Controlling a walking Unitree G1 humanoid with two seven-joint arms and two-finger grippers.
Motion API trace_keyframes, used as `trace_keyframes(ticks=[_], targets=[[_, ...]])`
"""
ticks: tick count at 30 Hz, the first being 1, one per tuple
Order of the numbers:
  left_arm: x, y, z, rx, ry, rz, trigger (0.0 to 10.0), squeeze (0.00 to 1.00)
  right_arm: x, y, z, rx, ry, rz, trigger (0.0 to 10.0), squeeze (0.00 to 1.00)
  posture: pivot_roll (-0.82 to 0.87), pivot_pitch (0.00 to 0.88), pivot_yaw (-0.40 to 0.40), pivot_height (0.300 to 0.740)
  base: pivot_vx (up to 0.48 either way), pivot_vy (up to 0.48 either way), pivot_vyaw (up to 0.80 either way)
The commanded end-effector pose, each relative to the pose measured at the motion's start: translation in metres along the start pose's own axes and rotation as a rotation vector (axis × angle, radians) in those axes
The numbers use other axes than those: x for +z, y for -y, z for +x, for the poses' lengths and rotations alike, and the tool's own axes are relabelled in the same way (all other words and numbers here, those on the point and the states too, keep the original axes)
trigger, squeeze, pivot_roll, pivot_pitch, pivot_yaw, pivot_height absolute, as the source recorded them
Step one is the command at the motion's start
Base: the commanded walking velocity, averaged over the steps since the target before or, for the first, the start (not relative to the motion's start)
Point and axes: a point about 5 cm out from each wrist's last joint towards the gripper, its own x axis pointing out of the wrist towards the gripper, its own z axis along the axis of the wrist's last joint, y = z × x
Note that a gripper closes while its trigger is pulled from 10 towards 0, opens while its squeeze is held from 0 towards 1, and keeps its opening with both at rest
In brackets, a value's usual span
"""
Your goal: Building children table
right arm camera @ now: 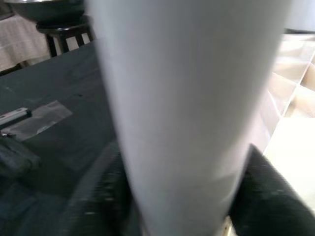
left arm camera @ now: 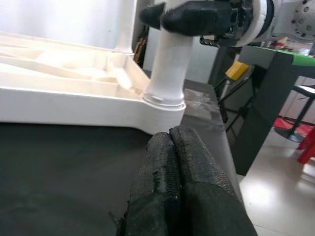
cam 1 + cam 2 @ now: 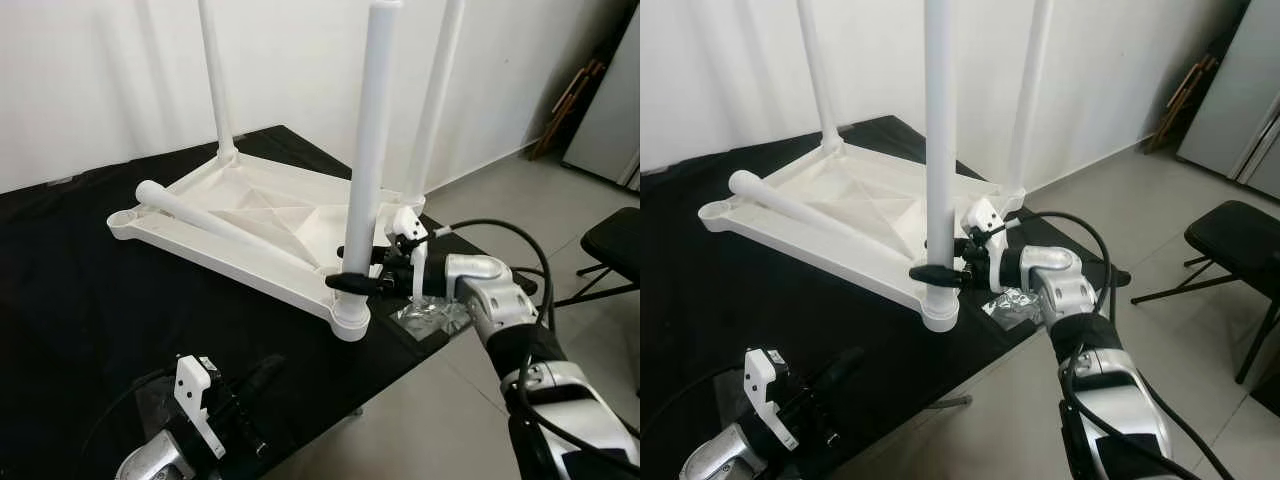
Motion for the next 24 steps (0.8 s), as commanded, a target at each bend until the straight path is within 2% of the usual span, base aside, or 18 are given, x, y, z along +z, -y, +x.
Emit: trace_keyframes(ticks=[1, 10, 11, 12, 13, 14, 15, 16, 17, 18, 19, 20, 24], targets=[[-0.003, 0.0, -0.002, 0.012, -0.011, 0.014, 10.0, 0.0, -0.001, -0.002, 0.001, 0.04, -0.017, 0.008, 0.0, 0.0, 0.05, 0.0, -0.043, 0.74, 0.0, 0.0, 0.0], [-0.004, 0.002, -0.002, 0.015, -0.022, 0.034, 10.0, 0.0, -0.025, -0.007, -0.003, 0.033, -0.036, 0.062, 0.0, 0.0, 0.05, 0.0, -0.044, 0.74, 0.0, 0.0, 0.0], [-0.004, 0.002, -0.004, 0.017, -0.024, 0.034, 10.0, 0.0, -0.046, -0.012, 0.006, -0.124, -0.072, 0.086, 0.0, 0.0, 0.04, 0.0, -0.05, 0.74, 0.0, 0.0, 0.0], [-0.004, 0.002, -0.005, 0.02, -0.025, 0.034, 10.0, 0.0, -0.067, -0.015, 0.021, -0.578, -0.049, 0.172, 0.0, 0.0, 0.04, 0.0, -0.039, 0.74, 0.0, 0.0, 0.0], [-0.004, 0.002, -0.005, 0.02, -0.025, 0.034, 10.0, 0.0, -0.067, -0.015, 0.021, -0.578, -0.049, 0.172, 0.0, 0.0, 0.04, 0.0, -0.039, 0.74, 0.0, 0.0, 0.0], [-0.004, 0.002, -0.006, 0.022, -0.027, 0.028, 10.0, 0.0, -0.094, -0.047, 0.037, -0.719, -0.086, 0.265, 0.0, 0.0, 0.04, 0.0, -0.022, 0.74, 0.0, 0.0, 0.0], [-0.004, 0.002, -0.006, 0.022, -0.027, 0.028, 10.0, 0.0, -0.094, -0.047, 0.037, -0.719, -0.086, 0.265, 0.0, 0.0, 0.04, 0.0, -0.022, 0.74, 0.0, 0.0, 0.0], [-0.004, 0.001, -0.006, 0.023, -0.03, 0.024, 10.0, 0.0, -0.106, -0.072, 0.046, -0.822, -0.101, 0.334, 0.0, 0.0, 0.03, 0.0, -0.017, 0.74, 0.0, 0.0, 0.0], [-0.004, 0.001, -0.006, 0.023, -0.03, 0.024, 10.0, 0.0, -0.106, -0.072, 0.046, -0.822, -0.101, 0.334, 0.0, 0.0, 0.03, 0.0, -0.017, 0.74, 0.0, 0.0, 0.0], [-0.004, 0.0, -0.006, 0.014, -0.036, 0.021, 10.0, 0.0, -0.11, -0.093, 0.059, -0.778, -0.11, 0.38, 0.0, 0.0, 0.01, 0.0, 0.001, 0.74, 0.0, 0.0, 0.0], [-0.004, 0.0, -0.006, 0.014, -0.036, 0.021, 10.0, 0.0, -0.11, -0.093, 0.059, -0.778, -0.11, 0.38, 0.0, 0.0, 0.01, 0.0, 0.001, 0.74, 0.0, 0.0, 0.0], [-0.005, -0.001, -0.004, 0.0, -0.039, 0.005, 10.0, 0.0, -0.103, -0.096, 0.068, -0.698, -0.114, 0.315, 0.0, 0.0, 0.0, 0.0, -0.002, 0.74, 0.0, 0.0, 0.0], [-0.005, -0.002, -0.003, -0.005, -0.037, -0.004, 10.0, 0.0, -0.099, -0.088, 0.067, -0.701, -0.115, 0.287, 0.0, 0.0, 0.0, 0.0, -0.004, 0.74, 0.0, 0.0, 0.0]])
